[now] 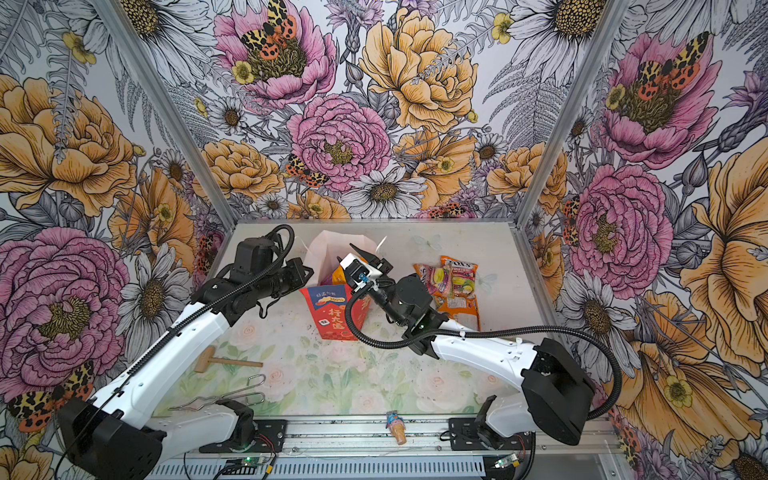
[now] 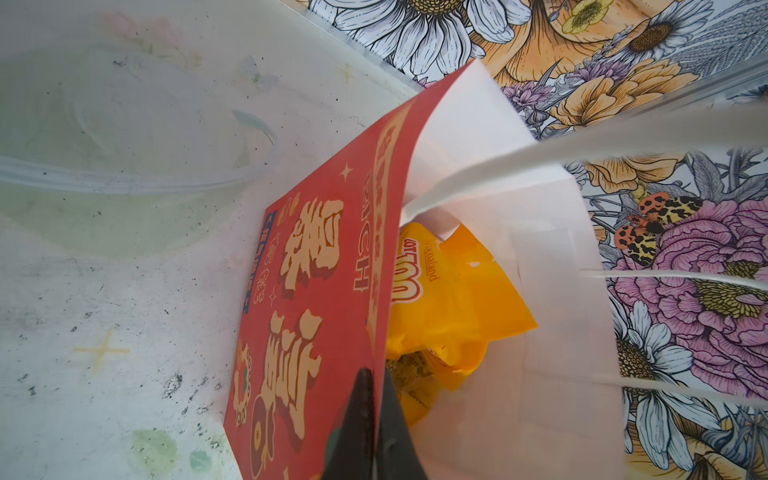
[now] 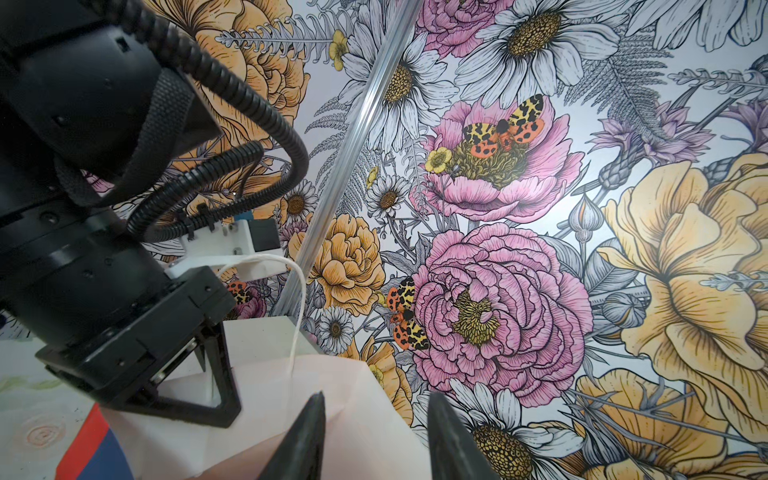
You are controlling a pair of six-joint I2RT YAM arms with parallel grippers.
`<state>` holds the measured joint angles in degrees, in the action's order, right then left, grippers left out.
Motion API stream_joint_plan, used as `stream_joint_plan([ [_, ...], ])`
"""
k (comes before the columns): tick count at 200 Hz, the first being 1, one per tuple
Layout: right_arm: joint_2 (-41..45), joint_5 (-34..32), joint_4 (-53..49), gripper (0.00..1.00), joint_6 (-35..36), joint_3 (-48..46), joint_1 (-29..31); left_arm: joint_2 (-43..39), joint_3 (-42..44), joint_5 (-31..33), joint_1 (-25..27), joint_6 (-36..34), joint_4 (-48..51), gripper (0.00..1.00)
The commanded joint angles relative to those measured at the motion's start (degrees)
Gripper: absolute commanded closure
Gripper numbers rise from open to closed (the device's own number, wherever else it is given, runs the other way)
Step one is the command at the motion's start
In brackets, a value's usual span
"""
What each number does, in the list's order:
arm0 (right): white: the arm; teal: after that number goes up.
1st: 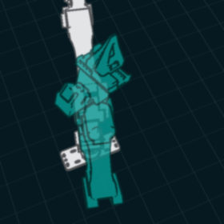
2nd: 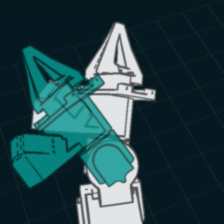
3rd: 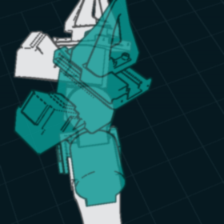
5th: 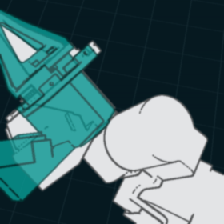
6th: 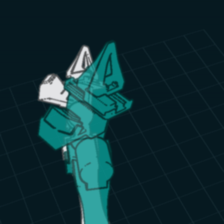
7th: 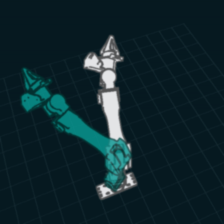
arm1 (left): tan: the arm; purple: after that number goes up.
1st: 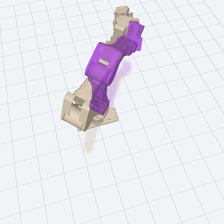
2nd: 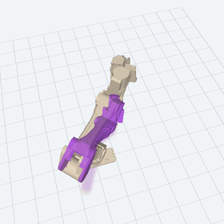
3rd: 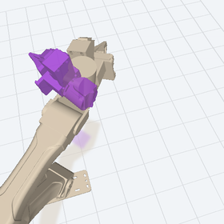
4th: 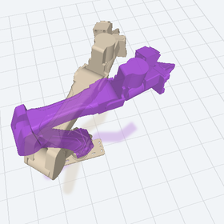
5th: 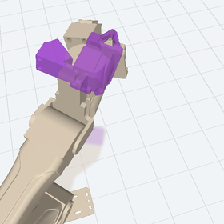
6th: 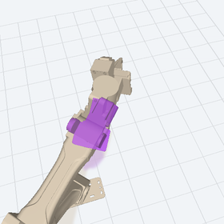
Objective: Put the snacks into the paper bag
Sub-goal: 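Open the right gripper to release the yellow gummy bag inside, then raise the right gripper away from the paper bag toward the remaining snacks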
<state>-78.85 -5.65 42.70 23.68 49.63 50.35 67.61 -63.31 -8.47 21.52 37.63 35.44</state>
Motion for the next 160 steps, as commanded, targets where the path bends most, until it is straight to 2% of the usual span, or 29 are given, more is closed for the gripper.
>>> stream_joint_plan([
  [1,2.43,-1.76,0.87,0.56,-0.3,0.19,0.45,-0.04,-0.25,0.89,0.03,0.48,-1.97,1.0],
  [29,5.15,-6.93,-4.82,0.51,-4.85,2.16,0.37,-0.62,0.01,2.08,-0.49,0.0,-0.76,1.0],
  [55,8.25,-10.77,-18.52,0.47,-11.07,8.0,0.19,-1.06,0.2,1.68,-1.04,-0.27,-0.55,1.0],
  [99,12.93,-11.27,-36.24,0.41,-20.36,16.03,-0.5,-0.77,0.2,0.51,-1.06,-0.28,-0.71,1.0],
  [133,15.3,-14.63,-42.2,0.39,-21.92,16.3,-1.42,-0.82,0.28,0.21,-1.14,-0.26,-0.81,1.0],
  [160,16.21,-16.09,-42.82,0.34,-23.24,12.51,-3.39,-0.99,0.59,0.21,-1.26,-0.27,-0.81,1.0],
])
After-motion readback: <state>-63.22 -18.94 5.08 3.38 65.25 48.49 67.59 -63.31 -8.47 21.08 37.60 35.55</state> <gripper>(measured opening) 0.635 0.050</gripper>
